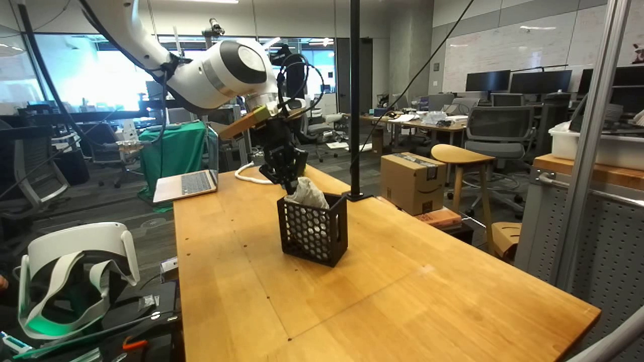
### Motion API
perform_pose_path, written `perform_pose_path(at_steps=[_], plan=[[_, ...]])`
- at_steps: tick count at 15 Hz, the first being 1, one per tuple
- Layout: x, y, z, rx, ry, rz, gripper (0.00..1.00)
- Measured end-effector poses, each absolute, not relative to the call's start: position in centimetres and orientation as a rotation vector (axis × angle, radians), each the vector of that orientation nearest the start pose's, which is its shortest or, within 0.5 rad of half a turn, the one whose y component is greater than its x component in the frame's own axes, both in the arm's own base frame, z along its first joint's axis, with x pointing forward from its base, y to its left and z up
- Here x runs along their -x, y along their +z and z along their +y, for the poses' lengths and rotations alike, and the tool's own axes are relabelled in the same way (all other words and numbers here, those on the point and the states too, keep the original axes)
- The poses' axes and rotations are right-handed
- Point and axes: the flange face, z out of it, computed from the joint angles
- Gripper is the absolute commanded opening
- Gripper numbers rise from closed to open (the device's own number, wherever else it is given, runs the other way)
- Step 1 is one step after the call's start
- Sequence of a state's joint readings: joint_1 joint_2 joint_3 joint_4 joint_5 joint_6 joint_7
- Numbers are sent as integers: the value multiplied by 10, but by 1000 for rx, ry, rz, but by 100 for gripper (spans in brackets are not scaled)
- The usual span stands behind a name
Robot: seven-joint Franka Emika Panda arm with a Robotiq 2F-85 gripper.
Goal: Put the towel inside the black cutlery holder
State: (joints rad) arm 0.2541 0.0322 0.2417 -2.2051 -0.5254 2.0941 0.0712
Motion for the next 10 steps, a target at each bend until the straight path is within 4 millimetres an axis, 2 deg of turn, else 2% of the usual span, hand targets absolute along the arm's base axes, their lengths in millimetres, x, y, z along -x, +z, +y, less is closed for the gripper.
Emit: perform_pose_path(at_steps=[5, 10], plan=[[-494, 333, 198, 3266, 57, -1299, 5], [-522, 314, 159, 3038, 47, -1347, 5]])
